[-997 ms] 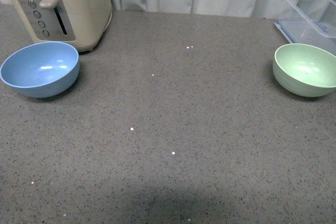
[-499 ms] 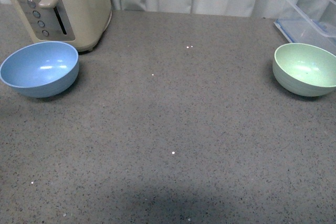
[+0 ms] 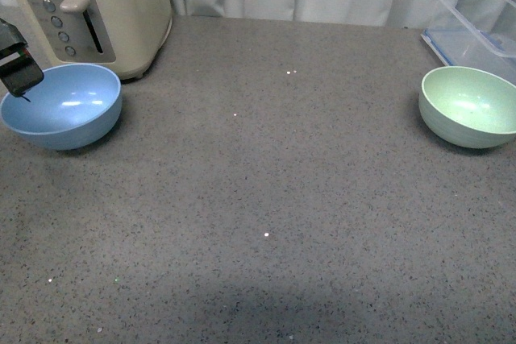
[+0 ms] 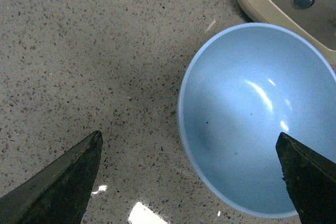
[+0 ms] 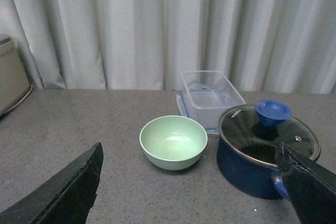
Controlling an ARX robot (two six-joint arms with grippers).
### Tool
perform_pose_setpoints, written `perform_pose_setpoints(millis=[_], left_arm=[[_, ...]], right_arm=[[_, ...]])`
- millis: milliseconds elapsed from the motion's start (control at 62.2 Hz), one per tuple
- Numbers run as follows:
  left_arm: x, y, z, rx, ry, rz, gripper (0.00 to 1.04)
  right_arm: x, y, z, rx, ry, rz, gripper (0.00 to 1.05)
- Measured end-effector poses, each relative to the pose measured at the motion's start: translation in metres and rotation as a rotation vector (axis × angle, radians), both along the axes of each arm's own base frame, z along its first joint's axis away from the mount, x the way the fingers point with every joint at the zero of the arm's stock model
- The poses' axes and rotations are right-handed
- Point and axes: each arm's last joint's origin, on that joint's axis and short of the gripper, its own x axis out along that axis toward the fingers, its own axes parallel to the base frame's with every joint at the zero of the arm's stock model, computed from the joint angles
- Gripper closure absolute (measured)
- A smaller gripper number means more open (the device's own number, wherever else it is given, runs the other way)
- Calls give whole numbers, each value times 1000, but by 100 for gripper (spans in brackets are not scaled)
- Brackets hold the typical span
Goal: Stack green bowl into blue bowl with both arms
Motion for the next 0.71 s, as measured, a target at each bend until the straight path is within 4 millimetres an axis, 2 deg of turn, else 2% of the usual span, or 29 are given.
perform_pose_setpoints(millis=[338, 499, 531, 708], left_arm=[[24, -1, -33, -35, 75, 2, 6], [32, 0, -42, -45, 113, 21, 6], [32, 1, -42, -43, 116, 22, 9], [36, 2, -41, -42, 112, 30, 35]], right_arm=[[0, 0, 0, 0, 0, 0, 9], [0, 0, 0, 0, 0, 0, 9], [0, 0, 0, 0, 0, 0, 9], [0, 0, 0, 0, 0, 0, 9]])
